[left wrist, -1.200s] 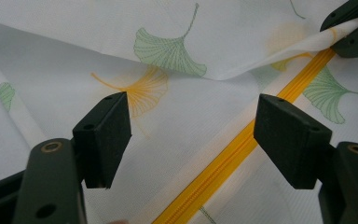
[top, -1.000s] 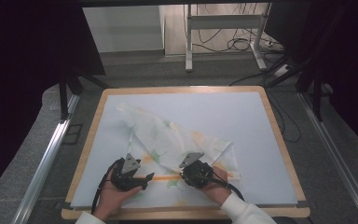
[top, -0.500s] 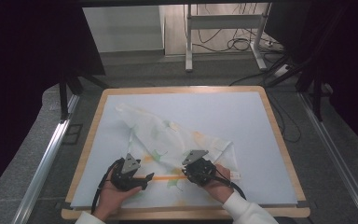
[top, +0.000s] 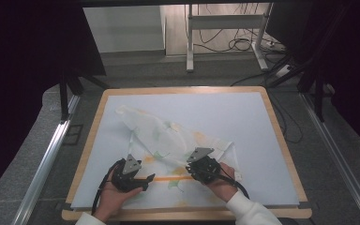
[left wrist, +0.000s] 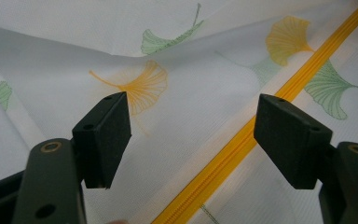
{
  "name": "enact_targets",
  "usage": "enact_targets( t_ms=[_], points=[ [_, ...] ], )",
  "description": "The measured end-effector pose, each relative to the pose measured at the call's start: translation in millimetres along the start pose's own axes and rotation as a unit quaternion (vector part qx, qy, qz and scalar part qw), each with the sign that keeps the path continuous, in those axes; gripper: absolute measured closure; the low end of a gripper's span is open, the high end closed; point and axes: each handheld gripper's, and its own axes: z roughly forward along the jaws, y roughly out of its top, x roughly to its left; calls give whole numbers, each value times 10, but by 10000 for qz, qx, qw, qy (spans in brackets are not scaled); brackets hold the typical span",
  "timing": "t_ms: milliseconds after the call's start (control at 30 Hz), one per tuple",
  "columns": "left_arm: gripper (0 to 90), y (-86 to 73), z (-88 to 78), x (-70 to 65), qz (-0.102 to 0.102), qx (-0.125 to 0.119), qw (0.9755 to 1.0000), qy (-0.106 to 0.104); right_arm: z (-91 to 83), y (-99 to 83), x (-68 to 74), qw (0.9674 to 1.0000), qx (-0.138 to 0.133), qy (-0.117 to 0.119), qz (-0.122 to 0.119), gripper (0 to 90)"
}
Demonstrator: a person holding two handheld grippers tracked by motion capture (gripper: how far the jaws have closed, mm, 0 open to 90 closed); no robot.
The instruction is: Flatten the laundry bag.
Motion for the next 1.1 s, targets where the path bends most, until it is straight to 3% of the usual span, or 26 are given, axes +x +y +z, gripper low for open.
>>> enact_targets(
  t_ms=[1100],
  points=[
    [274,-3,9,10,66,99,9999,1,-65,-32,-244,9993,-63,-303,218,830]
  ],
)
